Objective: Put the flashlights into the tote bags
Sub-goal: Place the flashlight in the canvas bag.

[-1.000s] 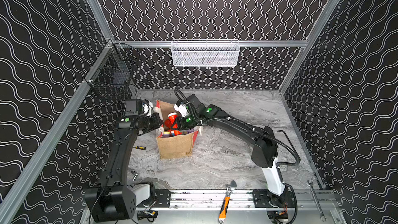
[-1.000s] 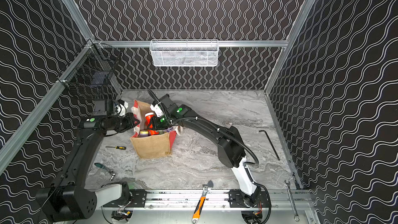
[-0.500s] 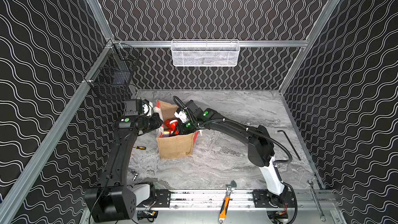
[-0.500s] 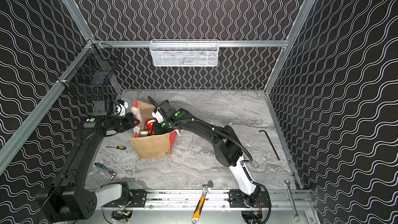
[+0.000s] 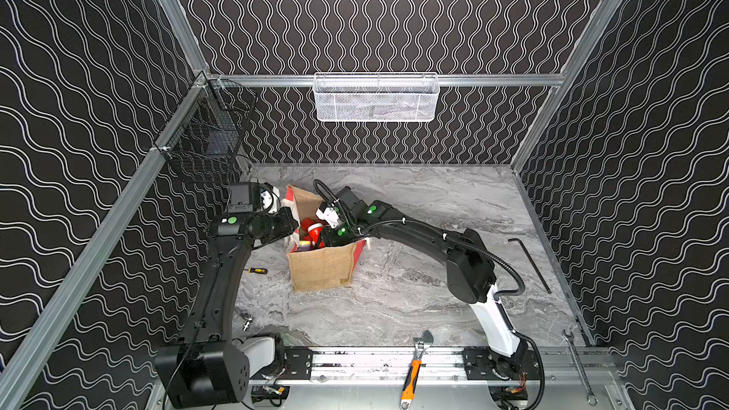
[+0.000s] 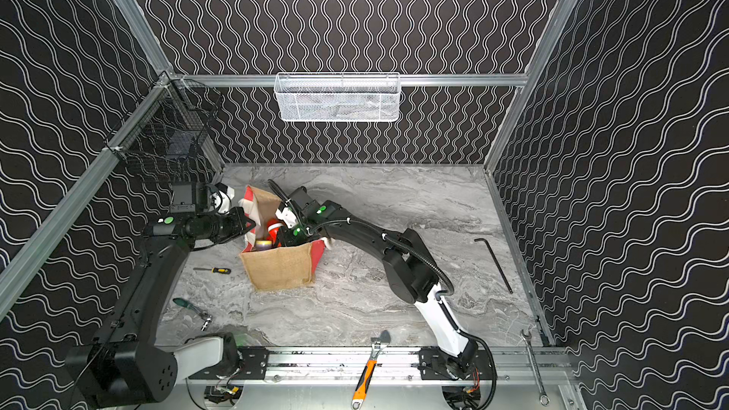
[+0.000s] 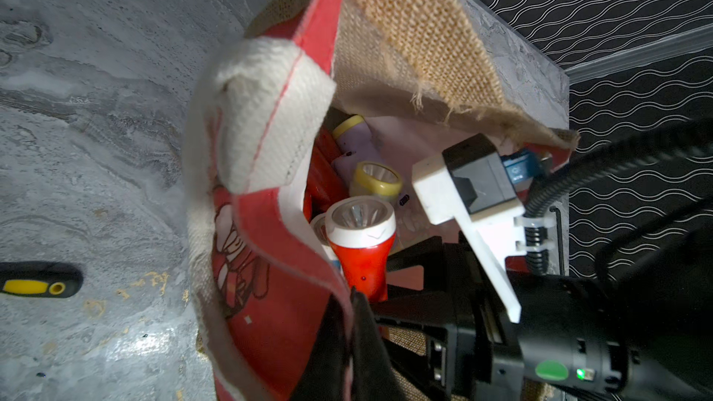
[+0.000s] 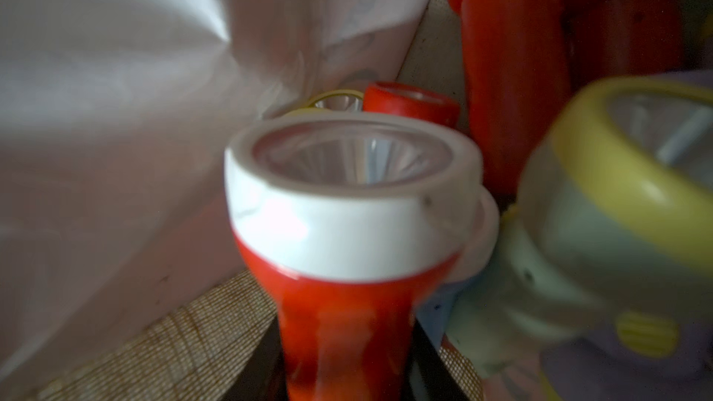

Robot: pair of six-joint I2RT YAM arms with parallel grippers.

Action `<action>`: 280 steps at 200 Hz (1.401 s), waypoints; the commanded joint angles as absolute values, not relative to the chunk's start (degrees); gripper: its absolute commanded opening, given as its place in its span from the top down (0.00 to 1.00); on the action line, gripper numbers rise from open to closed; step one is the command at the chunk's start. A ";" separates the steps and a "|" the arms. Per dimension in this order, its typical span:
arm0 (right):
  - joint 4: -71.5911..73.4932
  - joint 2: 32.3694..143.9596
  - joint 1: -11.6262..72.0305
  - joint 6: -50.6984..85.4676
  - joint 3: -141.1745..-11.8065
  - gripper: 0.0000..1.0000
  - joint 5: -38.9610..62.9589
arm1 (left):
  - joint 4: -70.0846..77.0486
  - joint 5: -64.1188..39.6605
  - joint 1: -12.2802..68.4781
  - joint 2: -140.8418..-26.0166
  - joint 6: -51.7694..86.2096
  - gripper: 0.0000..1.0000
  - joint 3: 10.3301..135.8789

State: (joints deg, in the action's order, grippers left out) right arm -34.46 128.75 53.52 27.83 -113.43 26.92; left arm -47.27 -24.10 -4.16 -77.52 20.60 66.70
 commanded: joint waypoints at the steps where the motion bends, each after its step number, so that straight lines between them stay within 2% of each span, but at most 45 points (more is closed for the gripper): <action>1: -38.61 129.39 53.63 28.09 -112.98 0.61 25.78 | -44.42 -25.50 -4.23 -77.63 19.61 0.91 66.73; 72: -41.96 130.03 53.75 26.67 -114.42 0.56 23.65 | -44.45 -25.09 -4.22 -77.31 19.68 0.92 66.57; 115: -43.44 128.99 53.70 25.93 -116.88 0.45 22.81 | -44.53 -25.14 -4.24 -77.39 19.69 0.92 66.61; 145: -44.68 127.24 53.66 24.75 -119.28 0.42 21.29 | -44.81 -24.96 -4.22 -77.52 19.86 0.91 66.97; 237: -43.94 115.07 51.76 22.48 -115.36 0.39 13.71 | -45.40 -23.69 -4.22 -77.87 19.79 0.92 67.20; 280: -43.60 104.93 49.06 21.28 -107.31 0.35 4.05 | -45.89 -23.12 -4.24 -77.89 19.73 0.92 67.74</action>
State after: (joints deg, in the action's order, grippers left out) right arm -43.99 109.80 50.35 22.22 -110.78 11.38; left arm -47.13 -23.20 -4.16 -77.58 20.62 66.96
